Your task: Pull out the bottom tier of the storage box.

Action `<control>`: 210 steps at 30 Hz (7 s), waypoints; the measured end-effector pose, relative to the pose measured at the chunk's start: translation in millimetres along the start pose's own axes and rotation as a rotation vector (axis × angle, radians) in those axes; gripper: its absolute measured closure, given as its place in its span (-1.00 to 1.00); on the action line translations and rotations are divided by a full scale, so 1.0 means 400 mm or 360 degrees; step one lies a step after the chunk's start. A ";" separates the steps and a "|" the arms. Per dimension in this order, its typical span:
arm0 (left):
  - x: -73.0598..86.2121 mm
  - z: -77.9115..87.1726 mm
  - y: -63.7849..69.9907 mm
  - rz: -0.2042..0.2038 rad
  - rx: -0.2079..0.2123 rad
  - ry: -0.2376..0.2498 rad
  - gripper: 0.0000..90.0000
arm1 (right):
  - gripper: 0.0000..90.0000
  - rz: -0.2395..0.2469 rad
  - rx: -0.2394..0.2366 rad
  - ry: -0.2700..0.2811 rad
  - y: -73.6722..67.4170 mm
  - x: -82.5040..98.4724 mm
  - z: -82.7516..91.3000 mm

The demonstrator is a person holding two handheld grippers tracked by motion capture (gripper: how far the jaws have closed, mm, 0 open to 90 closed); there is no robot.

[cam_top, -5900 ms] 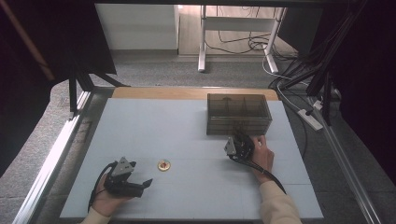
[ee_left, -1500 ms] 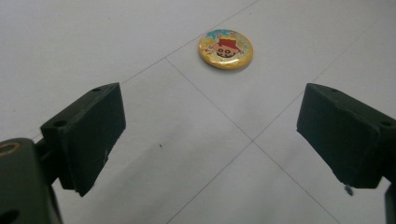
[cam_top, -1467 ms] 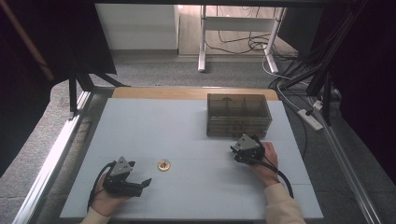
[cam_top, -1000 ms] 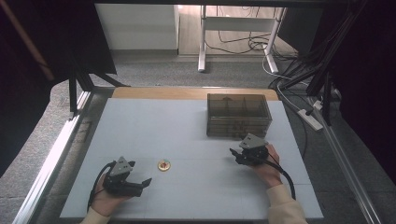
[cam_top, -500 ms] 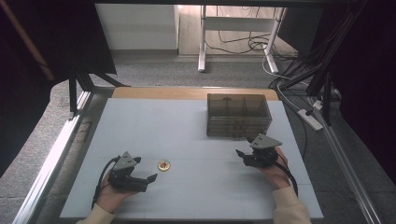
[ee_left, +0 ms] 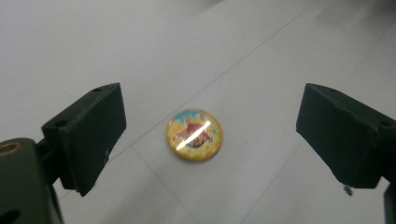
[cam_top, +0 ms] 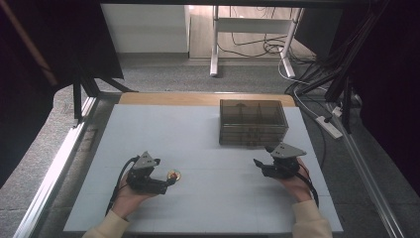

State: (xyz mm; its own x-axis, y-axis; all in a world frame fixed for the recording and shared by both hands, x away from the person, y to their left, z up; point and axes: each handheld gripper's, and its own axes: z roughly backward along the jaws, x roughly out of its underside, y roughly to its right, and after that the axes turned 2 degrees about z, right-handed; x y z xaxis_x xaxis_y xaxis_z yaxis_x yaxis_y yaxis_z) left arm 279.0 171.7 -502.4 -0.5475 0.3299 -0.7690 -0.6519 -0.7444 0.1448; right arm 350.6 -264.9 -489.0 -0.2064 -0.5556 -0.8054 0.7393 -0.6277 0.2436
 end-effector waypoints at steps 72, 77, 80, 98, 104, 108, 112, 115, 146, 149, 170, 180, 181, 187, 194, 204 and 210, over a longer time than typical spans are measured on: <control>-0.183 -0.226 0.001 -0.0046 0.0088 -0.0056 -0.77 | -0.24 -0.0257 0.0170 -0.0110 0.169 0.075 0.006; -0.185 -0.241 0.009 -0.0061 0.0096 -0.0074 -0.77 | -0.24 -0.0254 0.0172 -0.0137 0.179 0.081 0.002; -0.187 -0.245 0.011 -0.0067 0.0100 -0.0081 -0.77 | -0.23 -0.0260 0.0163 -0.0157 0.184 0.085 -0.004; -0.184 -0.246 0.007 -0.0065 0.0101 -0.0091 -0.78 | -0.13 -0.0281 0.0163 -0.0195 0.202 0.095 -0.036; -0.183 -0.250 0.007 -0.0061 0.0107 -0.0094 -0.78 | -0.08 -0.0277 0.0176 -0.0197 0.209 0.095 -0.043; -0.183 -0.249 0.007 -0.0060 0.0109 -0.0090 -0.78 | -0.03 -0.0276 0.0160 -0.0216 0.210 0.096 -0.049; -0.183 -0.249 0.008 -0.0064 0.0117 -0.0087 -0.78 | 0.08 -0.0270 0.0168 -0.0238 0.206 0.097 -0.055; -0.183 -0.250 0.012 -0.0069 0.0121 -0.0085 -0.78 | 0.19 -0.0260 0.0191 -0.0247 0.206 0.098 -0.056; -0.230 -0.325 0.035 -0.0120 0.0123 -0.0112 -0.63 | 0.35 -0.0280 0.0197 -0.0239 0.211 0.102 -0.053; -0.238 -0.339 0.035 -0.0107 0.0128 -0.0125 -0.62 | 0.35 -0.0283 0.0195 -0.0235 0.211 0.102 -0.053; -0.266 -0.405 0.044 -0.0132 0.0038 -0.0169 0.09 | 0.46 -0.0291 0.0213 -0.0235 0.212 0.104 -0.051; -0.276 -0.429 0.040 -0.0123 0.0029 -0.0191 0.30 | 0.49 -0.0291 0.0217 -0.0234 0.212 0.105 -0.051; -0.278 -0.431 0.040 -0.0127 0.0031 -0.0193 0.32 | 0.49 -0.0291 0.0218 -0.0234 0.212 0.105 -0.051; -0.284 -0.444 0.038 -0.0120 0.0041 -0.0207 0.47 | 0.52 -0.0289 0.0220 -0.0235 0.214 0.106 -0.050; -0.285 -0.449 0.037 -0.0117 0.0038 -0.0212 0.64 | 0.53 -0.0292 0.0219 -0.0231 0.213 0.106 -0.050; -0.286 -0.449 0.042 -0.0134 -0.0005 -0.0224 0.79 | 0.67 -0.0288 0.0252 -0.0240 0.213 0.106 -0.048; -0.285 -0.448 0.042 -0.0131 0.0003 -0.0229 0.79 | 0.68 -0.0292 0.0240 -0.0241 0.213 0.107 -0.045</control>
State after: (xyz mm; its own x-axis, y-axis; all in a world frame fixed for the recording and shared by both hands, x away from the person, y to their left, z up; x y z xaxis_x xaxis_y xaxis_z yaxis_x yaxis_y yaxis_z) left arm 424.6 17.6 -523.9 -0.5614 0.4699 -0.6812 -0.6989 -0.7101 0.0862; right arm 416.4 -332.2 -512.4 -0.4297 -0.4932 -0.7564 0.5793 -0.7931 0.1880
